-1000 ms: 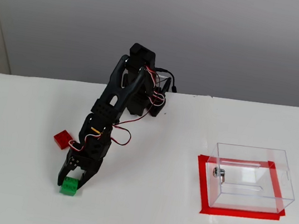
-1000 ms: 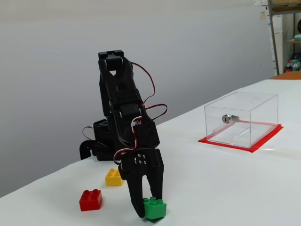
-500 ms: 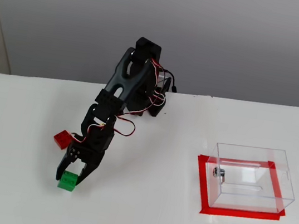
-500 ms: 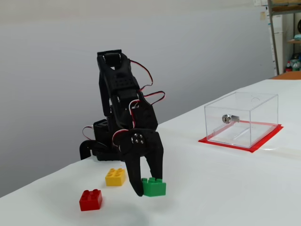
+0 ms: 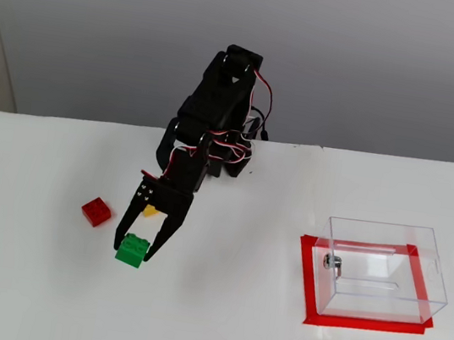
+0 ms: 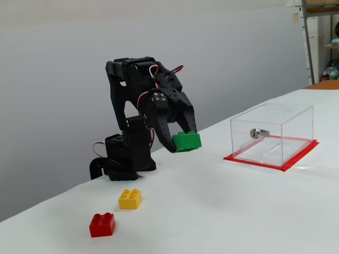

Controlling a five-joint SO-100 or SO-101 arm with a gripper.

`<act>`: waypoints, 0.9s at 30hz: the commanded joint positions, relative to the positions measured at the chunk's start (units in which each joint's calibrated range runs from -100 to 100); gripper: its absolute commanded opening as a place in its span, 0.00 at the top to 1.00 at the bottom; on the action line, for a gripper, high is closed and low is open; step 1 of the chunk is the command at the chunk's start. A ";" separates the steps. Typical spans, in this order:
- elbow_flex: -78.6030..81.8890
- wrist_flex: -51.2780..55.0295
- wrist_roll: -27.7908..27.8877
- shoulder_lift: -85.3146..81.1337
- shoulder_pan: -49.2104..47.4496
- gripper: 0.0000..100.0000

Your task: Pick the green lego brick and place it into the transparent box

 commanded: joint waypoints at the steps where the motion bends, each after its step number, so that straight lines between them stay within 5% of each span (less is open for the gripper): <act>1: -0.25 1.58 -2.33 -6.63 -0.31 0.98; 15: 15.21 3.06 -4.52 -30.90 -6.52 0.98; 27: 17.02 2.89 -4.36 -40.23 -29.22 0.98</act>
